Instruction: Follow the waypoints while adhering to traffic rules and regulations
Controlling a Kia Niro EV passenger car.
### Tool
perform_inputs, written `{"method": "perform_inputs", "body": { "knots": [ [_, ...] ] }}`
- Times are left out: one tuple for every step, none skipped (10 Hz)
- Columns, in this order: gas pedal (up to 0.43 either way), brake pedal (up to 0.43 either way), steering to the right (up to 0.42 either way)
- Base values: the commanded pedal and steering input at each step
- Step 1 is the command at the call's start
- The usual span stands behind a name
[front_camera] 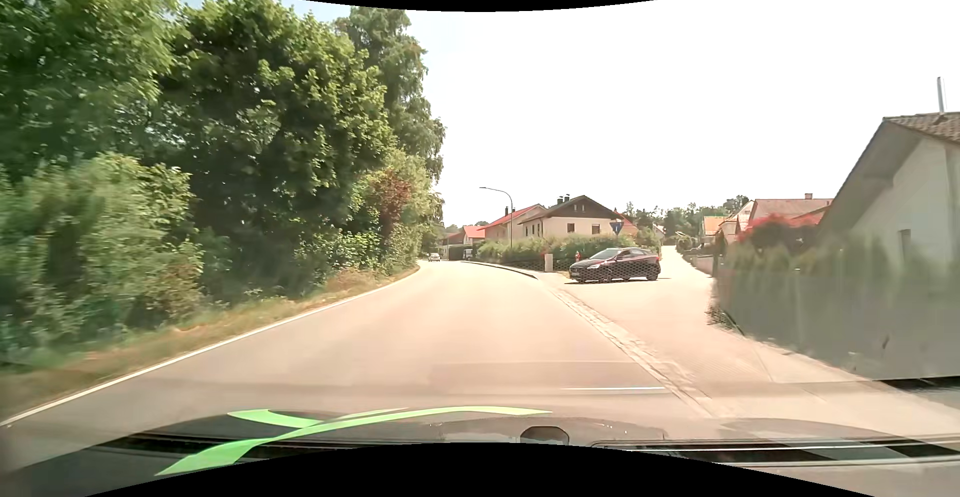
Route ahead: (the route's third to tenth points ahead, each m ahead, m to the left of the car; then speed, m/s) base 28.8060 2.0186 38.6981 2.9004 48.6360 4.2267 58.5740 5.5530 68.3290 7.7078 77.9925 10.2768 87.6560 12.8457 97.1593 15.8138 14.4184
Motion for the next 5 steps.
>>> {"method": "perform_inputs", "body": {
  "knots": [
    [0.189, 0.0, -0.016],
    [0.157, 0.0, -0.015],
    [0.157, 0.0, -0.015],
    [0.157, 0.0, -0.017],
    [0.169, 0.0, -0.02]
  ]
}}
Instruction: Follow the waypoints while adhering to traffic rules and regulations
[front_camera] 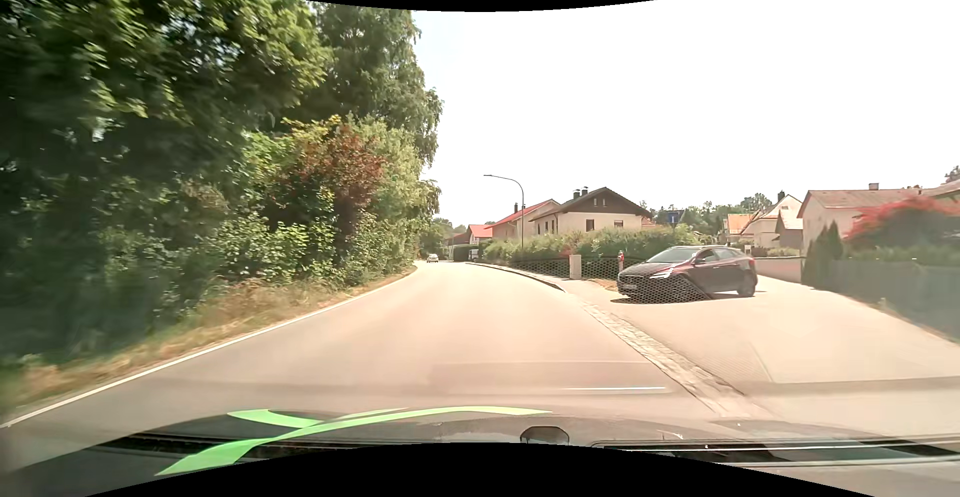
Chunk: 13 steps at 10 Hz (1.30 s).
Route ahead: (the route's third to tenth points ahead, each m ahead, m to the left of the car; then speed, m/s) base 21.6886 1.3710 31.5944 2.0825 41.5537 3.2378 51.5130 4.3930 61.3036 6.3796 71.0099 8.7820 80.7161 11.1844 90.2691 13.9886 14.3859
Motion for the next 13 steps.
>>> {"method": "perform_inputs", "body": {
  "knots": [
    [0.177, 0.0, -0.021],
    [0.197, 0.0, -0.021],
    [0.209, 0.0, -0.021],
    [0.209, 0.0, -0.021],
    [0.22, 0.0, -0.021],
    [0.22, 0.0, -0.022],
    [0.22, 0.0, -0.022],
    [0.209, 0.0, -0.022],
    [0.197, 0.0, -0.022],
    [0.197, 0.0, -0.022],
    [0.197, 0.0, -0.022],
    [0.209, 0.0, -0.022],
    [0.209, 0.0, -0.022]
  ]
}}
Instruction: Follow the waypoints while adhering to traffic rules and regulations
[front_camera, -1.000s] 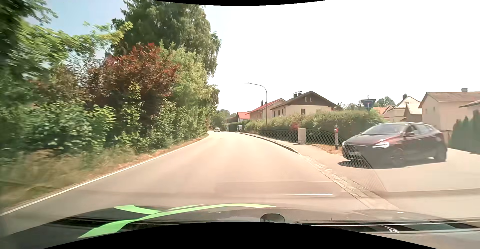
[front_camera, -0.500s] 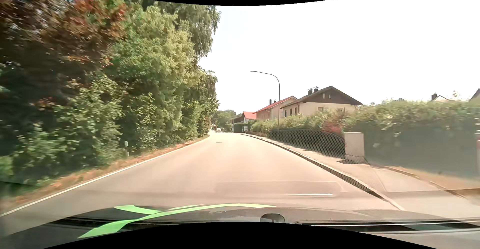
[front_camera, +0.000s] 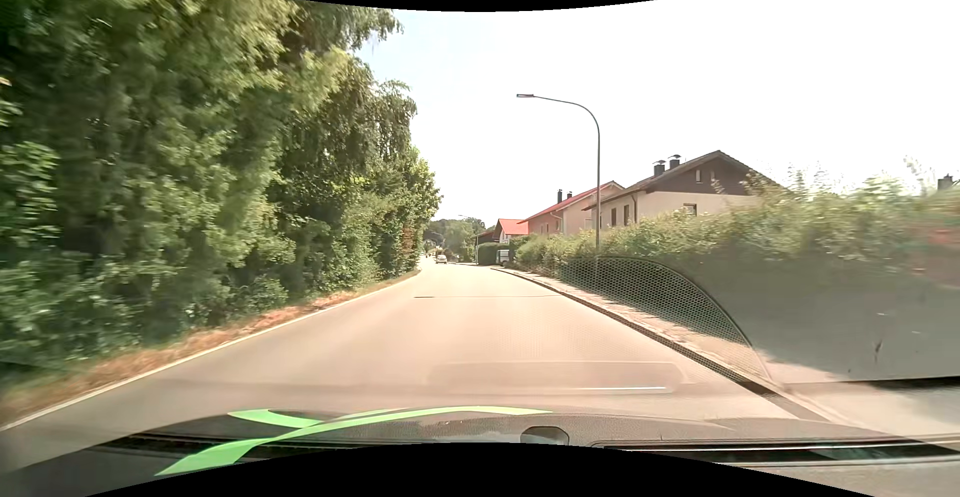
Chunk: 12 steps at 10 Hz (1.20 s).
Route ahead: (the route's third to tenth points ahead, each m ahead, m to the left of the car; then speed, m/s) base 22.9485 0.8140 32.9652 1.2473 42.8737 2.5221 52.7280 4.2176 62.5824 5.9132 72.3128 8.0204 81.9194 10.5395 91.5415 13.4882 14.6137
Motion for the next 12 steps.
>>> {"method": "perform_inputs", "body": {
  "knots": [
    [0.22, 0.0, -0.022],
    [0.22, 0.0, -0.021],
    [0.22, 0.0, -0.02],
    [0.22, 0.0, -0.02],
    [0.228, 0.0, -0.019],
    [0.228, 0.0, -0.019],
    [0.228, 0.0, -0.018],
    [0.228, 0.0, -0.017],
    [0.228, 0.0, -0.017],
    [0.228, 0.0, -0.017],
    [0.228, 0.0, -0.017],
    [0.22, 0.0, -0.017]
  ]
}}
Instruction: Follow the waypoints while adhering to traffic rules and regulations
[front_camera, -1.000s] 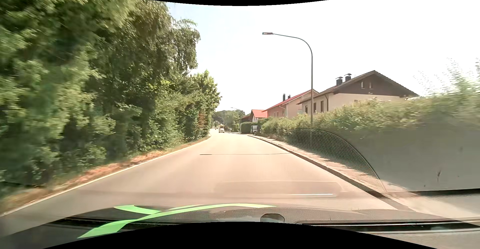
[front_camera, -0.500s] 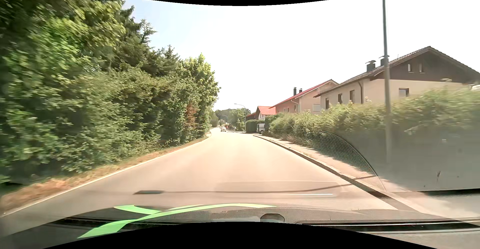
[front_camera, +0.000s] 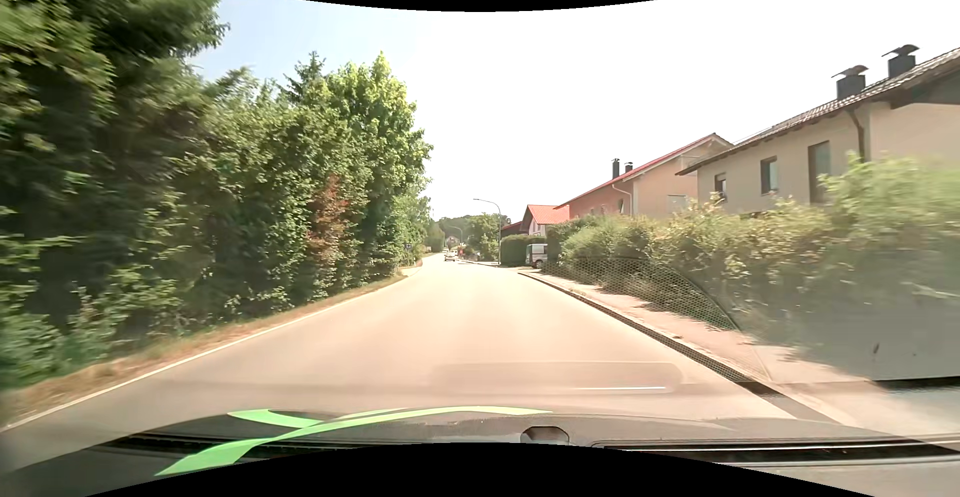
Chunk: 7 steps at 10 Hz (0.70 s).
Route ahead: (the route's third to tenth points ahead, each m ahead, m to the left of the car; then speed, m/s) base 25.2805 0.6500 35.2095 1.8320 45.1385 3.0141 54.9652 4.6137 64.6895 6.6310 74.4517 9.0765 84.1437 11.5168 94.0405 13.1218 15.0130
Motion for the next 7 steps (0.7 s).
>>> {"method": "perform_inputs", "body": {
  "knots": [
    [0.22, 0.0, -0.016],
    [0.22, 0.0, -0.016],
    [0.22, 0.0, -0.017],
    [0.22, 0.0, -0.017],
    [0.197, 0.0, -0.019],
    [0.197, 0.0, -0.021],
    [0.197, 0.0, -0.021]
  ]
}}
